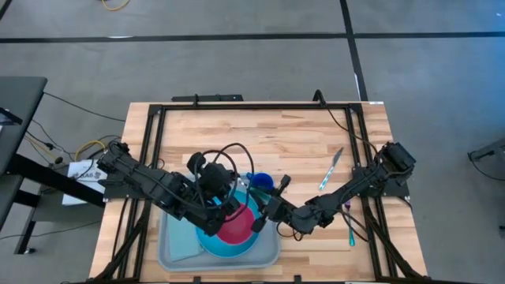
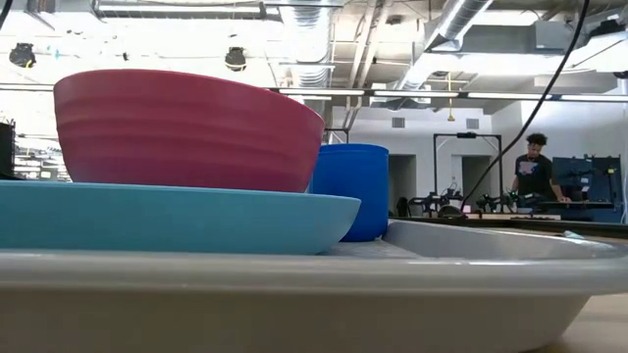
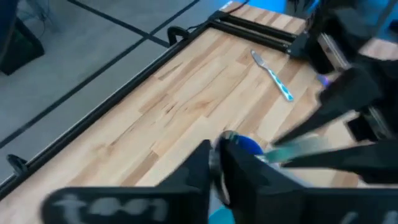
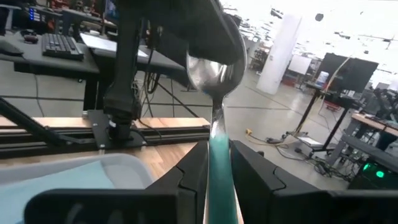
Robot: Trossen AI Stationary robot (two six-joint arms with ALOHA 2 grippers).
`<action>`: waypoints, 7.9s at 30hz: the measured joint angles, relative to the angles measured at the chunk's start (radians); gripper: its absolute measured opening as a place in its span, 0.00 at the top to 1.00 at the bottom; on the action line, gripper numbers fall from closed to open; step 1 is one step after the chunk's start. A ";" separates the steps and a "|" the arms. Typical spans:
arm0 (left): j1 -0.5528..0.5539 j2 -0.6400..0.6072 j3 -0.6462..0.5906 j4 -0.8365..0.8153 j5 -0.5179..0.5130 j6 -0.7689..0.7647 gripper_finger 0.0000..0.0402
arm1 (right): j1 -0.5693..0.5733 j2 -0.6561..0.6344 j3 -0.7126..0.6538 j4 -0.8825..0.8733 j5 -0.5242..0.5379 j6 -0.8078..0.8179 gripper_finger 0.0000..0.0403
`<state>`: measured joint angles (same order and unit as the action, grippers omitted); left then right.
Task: Set up tray
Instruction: Put the green spoon on the blue napkin on the gray serving tray, then adjust the blue napkin on the gray serving tray, then put the blue fork beside the green spoon on the blue napkin on the gray serving tray
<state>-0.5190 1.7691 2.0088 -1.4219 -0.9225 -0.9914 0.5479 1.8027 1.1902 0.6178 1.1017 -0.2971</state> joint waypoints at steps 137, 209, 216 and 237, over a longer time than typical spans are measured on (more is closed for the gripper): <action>0.020 -0.529 -1.219 0.640 0.952 0.062 0.72 | 0.021 0.000 0.001 -0.585 -0.107 0.324 0.83; -0.260 -0.195 -1.276 0.412 0.678 -0.261 1.00 | 0.028 0.000 0.001 -0.611 -0.109 0.377 0.83; -0.244 -0.195 -1.308 0.419 0.606 -0.257 1.00 | 0.028 0.000 0.001 -0.611 -0.109 0.377 0.83; -0.249 -0.230 -1.134 0.215 0.598 -0.248 1.00 | 0.128 -0.139 0.002 -0.812 -0.151 0.417 0.83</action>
<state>-0.7677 1.5387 0.8749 -1.2064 -0.3242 -1.2394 0.6759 1.6642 1.1923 -0.1943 0.9511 0.1201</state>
